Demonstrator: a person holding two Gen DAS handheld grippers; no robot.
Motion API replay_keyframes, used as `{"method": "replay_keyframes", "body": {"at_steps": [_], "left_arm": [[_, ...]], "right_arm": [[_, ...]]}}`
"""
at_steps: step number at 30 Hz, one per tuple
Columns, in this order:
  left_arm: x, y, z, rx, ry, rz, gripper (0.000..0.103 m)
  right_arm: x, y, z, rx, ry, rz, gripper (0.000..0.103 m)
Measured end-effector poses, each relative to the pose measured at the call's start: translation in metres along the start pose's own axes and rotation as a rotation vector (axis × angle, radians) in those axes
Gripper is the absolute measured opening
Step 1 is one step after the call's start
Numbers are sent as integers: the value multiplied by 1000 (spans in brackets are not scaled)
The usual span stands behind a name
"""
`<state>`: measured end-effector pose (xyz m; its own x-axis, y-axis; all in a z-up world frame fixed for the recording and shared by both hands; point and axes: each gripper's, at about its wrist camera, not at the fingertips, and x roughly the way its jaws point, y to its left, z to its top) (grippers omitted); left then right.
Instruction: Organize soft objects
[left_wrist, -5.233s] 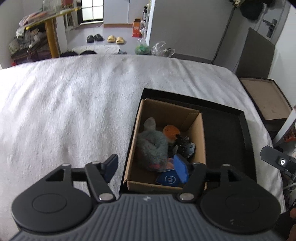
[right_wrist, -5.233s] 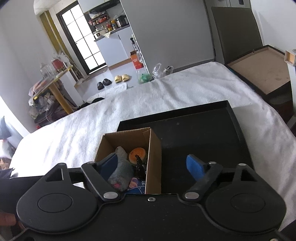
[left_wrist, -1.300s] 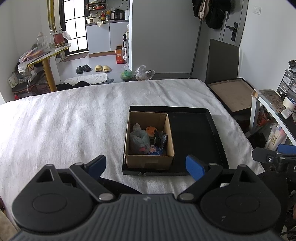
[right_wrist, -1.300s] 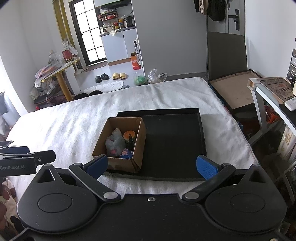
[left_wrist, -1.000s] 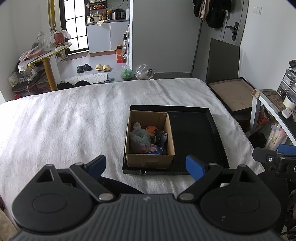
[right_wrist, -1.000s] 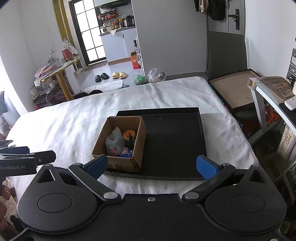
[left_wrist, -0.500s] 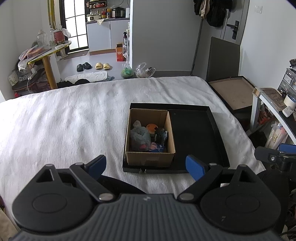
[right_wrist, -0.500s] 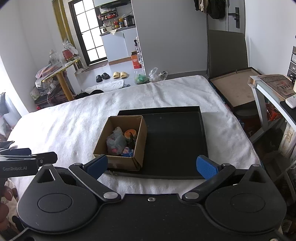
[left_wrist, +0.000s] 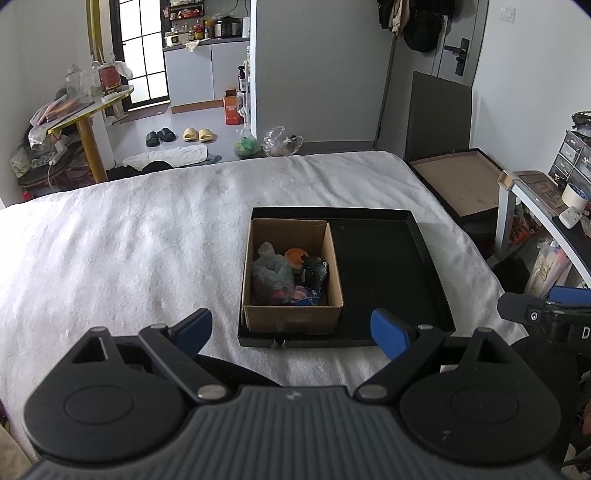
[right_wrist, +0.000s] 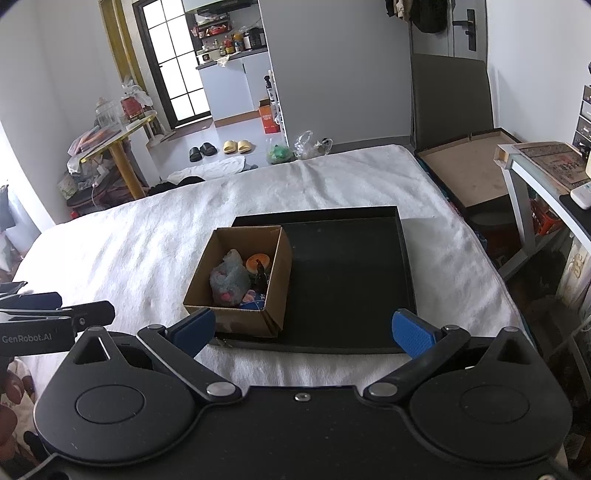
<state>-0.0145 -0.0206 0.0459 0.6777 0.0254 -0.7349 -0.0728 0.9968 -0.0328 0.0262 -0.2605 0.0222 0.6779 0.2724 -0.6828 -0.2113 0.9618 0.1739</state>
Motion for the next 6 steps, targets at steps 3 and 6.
{"method": "replay_keyframes", "body": {"at_steps": [3, 6], "left_arm": [[0, -1, 1, 7, -6, -6, 92], [-1, -1, 2, 12, -12, -24, 92]], "right_arm": [[1, -2, 0, 3, -2, 0, 103], [3, -4, -1, 18, -6, -4, 103]]}}
